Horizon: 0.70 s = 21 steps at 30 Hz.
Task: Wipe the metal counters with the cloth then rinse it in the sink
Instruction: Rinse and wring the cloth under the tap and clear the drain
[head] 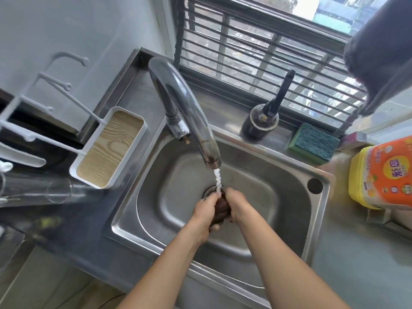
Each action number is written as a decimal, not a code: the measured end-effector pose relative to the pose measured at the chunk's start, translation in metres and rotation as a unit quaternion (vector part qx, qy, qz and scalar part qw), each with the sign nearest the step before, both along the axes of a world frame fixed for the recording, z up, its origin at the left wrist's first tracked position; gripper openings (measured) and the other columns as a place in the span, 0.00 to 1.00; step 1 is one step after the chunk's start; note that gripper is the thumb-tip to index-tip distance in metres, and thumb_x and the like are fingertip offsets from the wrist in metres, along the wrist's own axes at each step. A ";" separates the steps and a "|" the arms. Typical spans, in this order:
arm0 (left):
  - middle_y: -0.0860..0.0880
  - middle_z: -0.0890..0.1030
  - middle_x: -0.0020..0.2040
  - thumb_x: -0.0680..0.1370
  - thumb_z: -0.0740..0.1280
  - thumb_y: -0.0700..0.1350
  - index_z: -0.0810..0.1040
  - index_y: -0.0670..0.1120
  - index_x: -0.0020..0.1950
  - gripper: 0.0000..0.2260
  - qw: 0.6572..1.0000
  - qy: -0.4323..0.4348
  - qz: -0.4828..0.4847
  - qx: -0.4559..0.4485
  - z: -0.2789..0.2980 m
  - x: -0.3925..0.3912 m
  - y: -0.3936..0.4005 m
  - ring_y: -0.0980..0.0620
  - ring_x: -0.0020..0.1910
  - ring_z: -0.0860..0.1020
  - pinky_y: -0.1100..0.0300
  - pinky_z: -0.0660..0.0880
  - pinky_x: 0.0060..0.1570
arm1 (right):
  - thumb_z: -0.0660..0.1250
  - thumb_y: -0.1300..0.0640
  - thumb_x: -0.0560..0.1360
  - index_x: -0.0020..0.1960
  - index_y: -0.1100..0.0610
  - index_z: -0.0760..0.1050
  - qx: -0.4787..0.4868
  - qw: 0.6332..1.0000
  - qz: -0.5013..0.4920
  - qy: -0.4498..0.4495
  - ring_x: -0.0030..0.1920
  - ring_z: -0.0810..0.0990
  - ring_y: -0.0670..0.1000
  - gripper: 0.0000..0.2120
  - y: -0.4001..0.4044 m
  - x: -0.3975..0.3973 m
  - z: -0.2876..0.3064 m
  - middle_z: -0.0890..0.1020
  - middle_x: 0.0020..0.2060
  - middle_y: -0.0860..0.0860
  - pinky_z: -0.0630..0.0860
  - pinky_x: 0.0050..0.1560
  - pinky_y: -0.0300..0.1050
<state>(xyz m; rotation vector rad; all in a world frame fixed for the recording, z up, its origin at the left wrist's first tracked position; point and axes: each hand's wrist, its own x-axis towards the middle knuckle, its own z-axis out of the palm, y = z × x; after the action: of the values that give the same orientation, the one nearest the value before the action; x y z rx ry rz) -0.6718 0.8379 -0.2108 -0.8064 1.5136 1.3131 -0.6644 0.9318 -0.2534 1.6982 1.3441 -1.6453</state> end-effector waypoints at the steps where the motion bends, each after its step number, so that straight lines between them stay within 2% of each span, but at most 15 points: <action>1: 0.46 0.81 0.34 0.79 0.65 0.52 0.81 0.45 0.43 0.13 1.000 0.005 0.018 -0.010 0.000 -0.005 -0.003 0.49 0.27 0.77 0.68 0.62 0.21 | 0.63 0.53 0.78 0.38 0.58 0.78 -0.036 0.998 -0.042 0.004 0.34 0.81 0.57 0.13 0.003 0.001 0.010 0.83 0.31 0.55 0.77 0.31 0.43; 2: 0.44 0.82 0.38 0.80 0.63 0.53 0.81 0.45 0.46 0.14 0.999 0.021 0.038 -0.030 0.000 -0.010 -0.004 0.48 0.29 0.77 0.66 0.64 0.22 | 0.63 0.55 0.78 0.38 0.57 0.78 -0.040 0.997 -0.060 0.007 0.33 0.80 0.56 0.12 0.006 0.002 0.012 0.82 0.30 0.55 0.75 0.29 0.41; 3: 0.42 0.82 0.42 0.81 0.61 0.53 0.80 0.44 0.50 0.15 0.997 0.027 0.059 -0.049 -0.004 -0.014 -0.007 0.46 0.33 0.77 0.62 0.69 0.26 | 0.62 0.56 0.79 0.40 0.57 0.78 -0.055 0.993 -0.099 0.028 0.34 0.80 0.57 0.11 0.005 0.004 0.015 0.83 0.33 0.56 0.75 0.30 0.42; 4: 0.41 0.82 0.46 0.81 0.59 0.55 0.79 0.43 0.54 0.17 0.995 0.026 0.074 -0.059 -0.007 -0.016 -0.008 0.46 0.38 0.77 0.57 0.74 0.32 | 0.61 0.55 0.79 0.43 0.57 0.79 -0.048 0.994 -0.085 0.052 0.37 0.80 0.57 0.11 -0.003 0.006 0.018 0.83 0.37 0.57 0.76 0.34 0.44; 6: 0.42 0.80 0.46 0.83 0.56 0.57 0.78 0.43 0.49 0.20 0.994 -0.015 0.099 -0.032 0.001 -0.013 -0.003 0.46 0.42 0.77 0.55 0.75 0.43 | 0.58 0.52 0.80 0.51 0.58 0.79 0.021 0.994 0.026 0.104 0.49 0.79 0.58 0.13 -0.032 0.012 0.025 0.81 0.49 0.60 0.74 0.45 0.47; 7: 0.44 0.79 0.43 0.83 0.54 0.56 0.77 0.44 0.46 0.20 0.996 -0.025 0.090 -0.011 0.006 -0.010 0.002 0.48 0.41 0.76 0.57 0.73 0.43 | 0.56 0.50 0.81 0.55 0.59 0.78 0.091 0.984 0.106 0.113 0.55 0.78 0.59 0.16 -0.044 0.017 0.019 0.80 0.54 0.61 0.72 0.52 0.48; 8: 0.45 0.79 0.40 0.84 0.53 0.55 0.77 0.44 0.43 0.20 0.997 -0.028 0.078 -0.002 0.007 -0.006 0.007 0.49 0.40 0.76 0.59 0.73 0.41 | 0.56 0.48 0.83 0.56 0.59 0.79 0.152 0.976 0.121 0.099 0.58 0.78 0.61 0.18 -0.048 0.018 0.013 0.81 0.57 0.61 0.71 0.55 0.48; 10: 0.47 0.80 0.35 0.84 0.57 0.53 0.78 0.45 0.40 0.19 0.997 -0.035 0.067 0.022 0.007 0.005 0.010 0.51 0.34 0.77 0.61 0.71 0.33 | 0.60 0.47 0.82 0.52 0.61 0.82 0.186 0.978 0.071 0.059 0.58 0.81 0.63 0.19 -0.035 0.012 0.006 0.84 0.55 0.62 0.73 0.53 0.49; 12: 0.49 0.78 0.29 0.81 0.61 0.52 0.77 0.46 0.37 0.15 0.999 -0.021 0.029 0.020 0.013 0.008 0.006 0.53 0.25 0.74 0.66 0.64 0.24 | 0.64 0.45 0.77 0.47 0.63 0.84 0.112 0.993 0.021 0.010 0.50 0.84 0.63 0.21 -0.016 0.005 0.002 0.86 0.49 0.63 0.79 0.50 0.50; 13: 0.49 0.78 0.28 0.79 0.62 0.51 0.77 0.47 0.37 0.14 1.000 -0.018 0.017 0.017 0.012 0.006 0.004 0.52 0.22 0.74 0.67 0.62 0.23 | 0.66 0.47 0.74 0.42 0.62 0.83 0.045 0.999 -0.006 0.002 0.41 0.85 0.61 0.18 -0.005 0.005 -0.004 0.86 0.42 0.61 0.81 0.42 0.49; 14: 0.48 0.79 0.29 0.79 0.62 0.50 0.78 0.47 0.38 0.13 0.999 -0.022 0.018 0.023 0.011 0.001 0.003 0.51 0.23 0.74 0.68 0.62 0.22 | 0.66 0.50 0.74 0.38 0.60 0.81 -0.006 0.999 -0.036 0.008 0.33 0.83 0.58 0.14 0.001 0.003 -0.001 0.85 0.35 0.58 0.79 0.33 0.46; 15: 0.47 0.80 0.30 0.79 0.62 0.50 0.79 0.46 0.39 0.14 0.999 -0.024 0.035 0.019 0.009 -0.004 0.000 0.50 0.26 0.76 0.68 0.63 0.22 | 0.65 0.52 0.74 0.38 0.59 0.80 -0.041 0.998 -0.049 0.016 0.29 0.80 0.56 0.12 0.005 0.003 0.001 0.82 0.31 0.56 0.75 0.29 0.42; 17: 0.45 0.83 0.35 0.81 0.61 0.51 0.81 0.44 0.42 0.15 0.997 0.001 0.082 -0.005 0.008 -0.015 -0.002 0.48 0.31 0.77 0.66 0.69 0.23 | 0.64 0.54 0.74 0.44 0.60 0.82 -0.065 0.992 -0.097 0.048 0.32 0.79 0.57 0.11 0.005 0.003 0.007 0.82 0.34 0.56 0.75 0.32 0.42; 19: 0.42 0.84 0.45 0.82 0.60 0.54 0.81 0.43 0.49 0.17 0.993 0.015 0.114 -0.012 0.000 -0.018 -0.002 0.49 0.36 0.78 0.63 0.72 0.29 | 0.61 0.53 0.76 0.44 0.58 0.80 -0.051 0.990 -0.100 0.089 0.38 0.81 0.58 0.12 -0.012 0.006 0.010 0.83 0.38 0.57 0.77 0.36 0.45; 21: 0.45 0.81 0.46 0.84 0.55 0.55 0.79 0.46 0.48 0.18 0.995 -0.004 0.098 0.021 0.006 -0.012 0.005 0.51 0.39 0.77 0.60 0.73 0.37 | 0.60 0.46 0.77 0.49 0.57 0.80 0.048 0.995 -0.005 0.088 0.50 0.83 0.61 0.16 -0.040 0.013 0.009 0.84 0.47 0.58 0.78 0.47 0.50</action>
<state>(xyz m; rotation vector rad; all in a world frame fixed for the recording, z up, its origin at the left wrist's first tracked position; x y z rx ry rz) -0.6840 0.8431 -0.2046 -0.9510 1.4233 1.4784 -0.6516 0.8918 -0.2444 1.6457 1.5223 -1.7981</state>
